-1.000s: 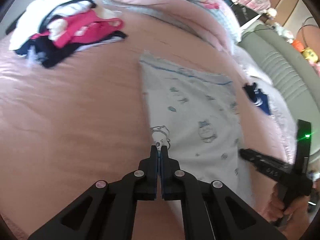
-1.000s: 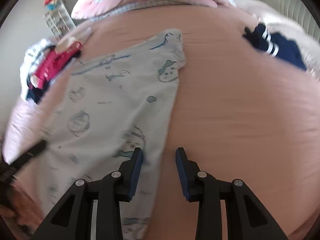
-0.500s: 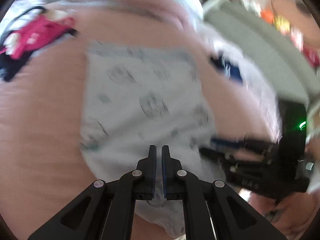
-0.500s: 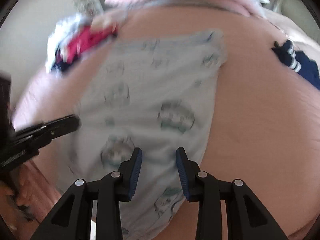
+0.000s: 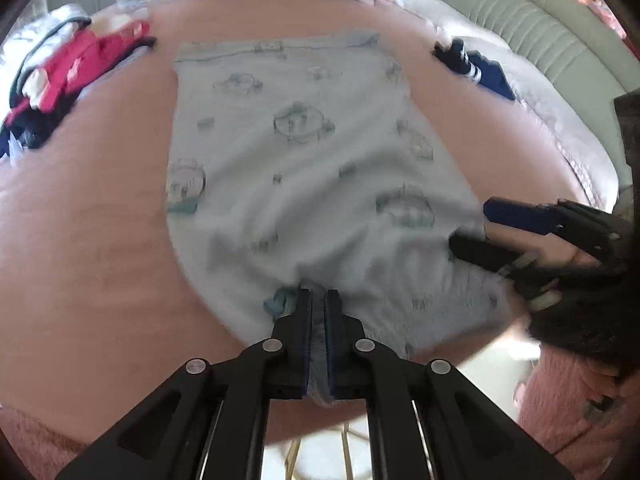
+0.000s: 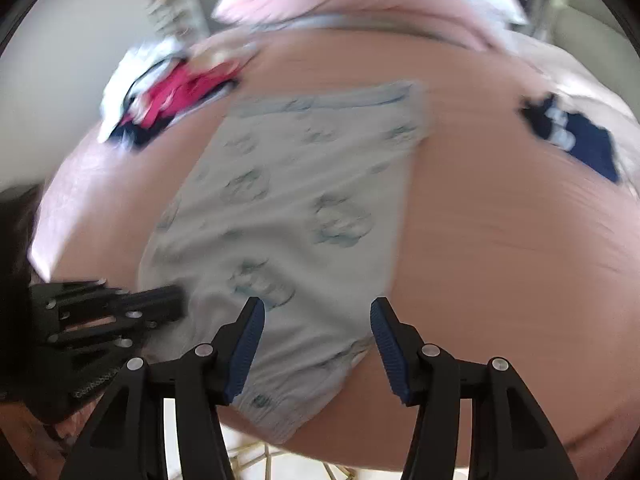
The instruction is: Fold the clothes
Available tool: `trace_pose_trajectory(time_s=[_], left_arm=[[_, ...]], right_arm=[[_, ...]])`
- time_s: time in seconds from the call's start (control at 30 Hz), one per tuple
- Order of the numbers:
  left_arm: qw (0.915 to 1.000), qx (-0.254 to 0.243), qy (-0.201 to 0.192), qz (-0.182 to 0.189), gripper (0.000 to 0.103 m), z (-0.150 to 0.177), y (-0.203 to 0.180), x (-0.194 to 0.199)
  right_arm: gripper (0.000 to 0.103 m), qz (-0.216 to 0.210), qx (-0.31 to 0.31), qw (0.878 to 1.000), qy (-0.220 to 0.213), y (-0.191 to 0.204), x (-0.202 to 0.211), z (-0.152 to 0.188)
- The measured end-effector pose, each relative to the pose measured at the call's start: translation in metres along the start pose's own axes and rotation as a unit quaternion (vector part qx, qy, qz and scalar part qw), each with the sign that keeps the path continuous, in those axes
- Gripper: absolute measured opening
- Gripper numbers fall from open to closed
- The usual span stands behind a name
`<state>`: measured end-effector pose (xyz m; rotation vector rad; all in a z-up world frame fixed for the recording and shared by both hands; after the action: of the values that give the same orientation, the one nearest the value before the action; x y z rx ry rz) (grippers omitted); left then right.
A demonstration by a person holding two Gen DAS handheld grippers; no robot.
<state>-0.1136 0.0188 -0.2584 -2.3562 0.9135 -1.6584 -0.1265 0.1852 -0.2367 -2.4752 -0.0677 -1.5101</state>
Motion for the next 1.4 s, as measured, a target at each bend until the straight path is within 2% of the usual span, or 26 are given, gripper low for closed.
trace_pose_trajectory(time_s=[0.03,0.07,0.1,0.13,0.2,0.23,0.3,0.37,0.43,0.5,0.57,0.63,0.7,0.77,0.8,0.87,0.93,1.0,1.03,1.07,1.1,1.13,1.2,1.27,1.3,1.4], left_arm=[[1.0,0.002,0.005,0.007,0.005,0.004,0.0,0.005],[0.9998,0.008,0.01,0.013,0.007,0.008,0.002,0.01],[0.9998,0.016,0.007,0.014,0.009,0.009,0.004,0.017],[0.9996,0.023,0.002,0.016,0.018,0.008,0.005,0.023],[0.9989,0.03,-0.022,0.028,0.043,-0.001,0.004,0.032],[0.9987,0.014,-0.036,0.035,0.056,-0.01,-0.003,0.033],[0.9959,-0.037,-0.071,0.042,0.056,-0.03,-0.02,0.031],[0.9947,-0.06,-0.083,-0.004,0.055,-0.045,-0.022,0.019],[0.9966,-0.051,-0.057,-0.033,0.053,-0.049,-0.009,0.0],[0.9981,-0.045,-0.019,-0.037,0.052,-0.041,0.002,-0.017],[0.9976,-0.056,-0.007,-0.039,0.053,-0.03,0.003,-0.015],[0.9973,-0.064,0.008,-0.035,0.053,-0.018,0.003,-0.007],[0.997,-0.069,0.022,-0.029,0.053,-0.008,0.004,0.001],[0.9976,-0.066,-0.002,-0.024,0.053,-0.014,0.002,0.013],[0.9972,-0.062,-0.03,-0.028,0.053,-0.023,0.002,0.018],[0.9946,-0.053,-0.082,-0.035,0.052,-0.041,0.002,0.027],[0.9927,-0.04,-0.111,-0.028,0.053,-0.057,0.004,0.021],[0.9955,-0.038,-0.08,-0.034,0.053,-0.055,0.012,0.003],[0.9966,-0.043,-0.049,-0.05,0.053,-0.05,0.016,-0.009],[0.9959,-0.055,-0.021,-0.069,0.054,-0.039,0.02,-0.015],[0.994,-0.073,-0.009,-0.081,0.055,-0.03,0.02,-0.014],[0.9925,-0.087,-0.008,-0.086,0.055,-0.022,0.022,-0.006],[0.9928,-0.074,0.005,-0.094,0.057,-0.008,0.033,0.013],[0.9925,-0.049,0.009,-0.112,0.056,-0.002,0.044,0.03],[0.993,-0.047,0.003,-0.108,0.056,-0.003,0.042,0.033],[0.9955,-0.059,-0.023,-0.07,0.056,-0.011,0.02,0.033]], right_arm=[[0.055,0.026,0.024,0.999,0.018,-0.002,-0.009,0.011],[0.054,0.03,0.027,0.999,0.016,-0.007,-0.01,0.023],[0.054,0.016,0.011,1.0,0.006,-0.015,-0.006,0.028],[0.055,0.006,-0.004,1.0,0.015,-0.022,-0.003,0.03],[0.055,-0.01,-0.034,0.999,0.021,-0.035,0.005,0.024],[0.055,-0.017,-0.046,0.999,0.017,-0.039,0.009,0.02],[0.055,-0.025,-0.046,0.998,-0.02,-0.035,0.022,0.005],[0.055,-0.025,-0.028,0.998,-0.046,-0.021,0.026,-0.005],[0.054,-0.006,-0.017,0.999,-0.036,-0.007,0.012,-0.002],[0.055,0.019,-0.009,1.0,0.002,-0.002,-0.012,0.015],[0.054,0.016,-0.008,1.0,-0.017,-0.005,-0.008,0.028],[0.054,0.023,0.022,0.999,-0.016,-0.012,0.004,0.044],[0.055,0.017,0.016,1.0,-0.004,-0.024,0.011,0.053],[0.055,0.013,-0.001,1.0,0.016,-0.035,0.012,0.057],[0.055,0.013,-0.014,1.0,0.023,-0.04,0.011,0.052],[0.055,0.003,-0.044,0.999,0.009,-0.047,0.012,0.034],[0.055,-0.011,-0.054,0.998,-0.018,-0.042,0.016,0.008],[0.055,-0.02,-0.038,0.998,-0.038,-0.025,0.011,-0.011],[0.055,-0.02,-0.026,0.999,-0.039,-0.016,0.006,-0.015],[0.055,-0.01,-0.003,1.0,-0.022,-0.009,-0.004,-0.007],[0.055,0.0,0.019,1.0,-0.004,-0.001,-0.014,0.001],[0.055,0.011,0.039,0.999,0.003,0.003,-0.019,0.01],[0.055,0.028,0.066,0.997,-0.023,-0.004,-0.009,0.03],[0.056,0.027,0.054,0.998,-0.009,-0.017,0.0,0.041],[0.056,0.026,0.043,0.999,0.004,-0.025,0.004,0.044],[0.056,0.023,0.019,1.0,-0.004,-0.026,0.014,0.032]])
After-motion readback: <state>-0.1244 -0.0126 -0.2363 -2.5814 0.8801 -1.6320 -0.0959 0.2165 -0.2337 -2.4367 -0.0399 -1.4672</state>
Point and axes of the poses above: each gripper's, at about its wrist camera, not at the fingertips, and x roughly against the way its jaws point, y to its left, z to its underside, the point moved 6 cm from there along -x, roughly the way its jaws point, and after that the axes turned 15 degrees about z, right-handed, at the moved point
